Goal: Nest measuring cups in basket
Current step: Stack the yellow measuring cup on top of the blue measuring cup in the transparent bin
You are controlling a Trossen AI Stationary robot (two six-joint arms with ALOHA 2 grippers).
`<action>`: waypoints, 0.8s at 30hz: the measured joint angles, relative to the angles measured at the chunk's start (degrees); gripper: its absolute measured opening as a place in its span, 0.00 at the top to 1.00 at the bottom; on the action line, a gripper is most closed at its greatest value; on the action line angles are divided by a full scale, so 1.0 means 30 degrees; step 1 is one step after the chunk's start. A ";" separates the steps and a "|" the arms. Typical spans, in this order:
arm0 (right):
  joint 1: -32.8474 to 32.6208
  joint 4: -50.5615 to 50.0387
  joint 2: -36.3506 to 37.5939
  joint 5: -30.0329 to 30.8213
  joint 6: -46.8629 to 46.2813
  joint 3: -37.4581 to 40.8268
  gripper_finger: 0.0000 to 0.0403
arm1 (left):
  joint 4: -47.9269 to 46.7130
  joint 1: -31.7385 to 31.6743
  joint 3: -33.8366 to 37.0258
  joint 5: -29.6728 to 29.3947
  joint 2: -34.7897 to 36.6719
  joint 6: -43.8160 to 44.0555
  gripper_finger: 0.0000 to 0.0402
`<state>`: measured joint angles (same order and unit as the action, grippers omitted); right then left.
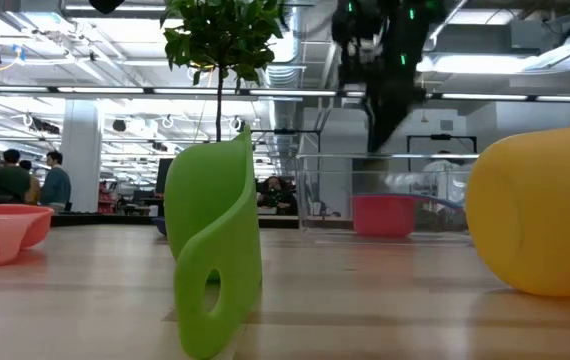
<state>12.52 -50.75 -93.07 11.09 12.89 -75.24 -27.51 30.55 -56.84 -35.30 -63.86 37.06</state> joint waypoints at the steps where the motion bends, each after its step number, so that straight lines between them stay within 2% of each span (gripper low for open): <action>1: -0.0154 -0.0856 0.0006 -0.0607 -0.0608 -0.0897 0.75 | -0.0005 0.0000 0.0000 -0.0002 0.0000 0.0007 0.74; 4: -0.0973 -0.4636 0.0024 -0.4172 -0.3017 -0.3754 0.76 | -0.0007 0.0000 0.0000 0.0119 0.0000 0.0015 0.74; 7: -0.2332 -0.7273 0.0581 -0.8168 -0.6980 -0.5601 0.77 | -0.0021 0.0000 0.0000 0.0189 0.0000 0.0015 0.74; 8: -0.3025 -0.7646 0.0868 -0.8950 -0.8371 -0.5800 0.78 | -0.0025 0.0000 0.0000 0.0191 0.0000 0.0015 0.74; 10: -0.4731 -0.7866 0.1453 -0.8960 -1.1138 -0.5786 0.79 | -0.0061 0.0000 0.0000 0.0195 0.0000 0.0015 0.74; 13: -0.7828 -0.7753 0.2048 -0.6648 -1.4932 -0.5784 0.79 | -0.0153 0.0000 0.0000 0.0195 0.0000 0.0006 0.74; 18: -1.2942 -0.7683 0.2131 -0.0999 -2.2482 -0.5777 0.80 | -0.0165 0.0000 0.0000 0.0317 0.0000 0.0003 0.74; 24: -1.8216 -0.7487 0.0315 0.5153 -3.3001 -0.5778 0.80 | -0.0155 0.0000 0.0000 0.0654 0.0000 0.0246 0.74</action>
<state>-42.13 -73.21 -92.13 26.55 -86.11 -92.58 -27.97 30.55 -56.84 -33.34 -63.86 37.80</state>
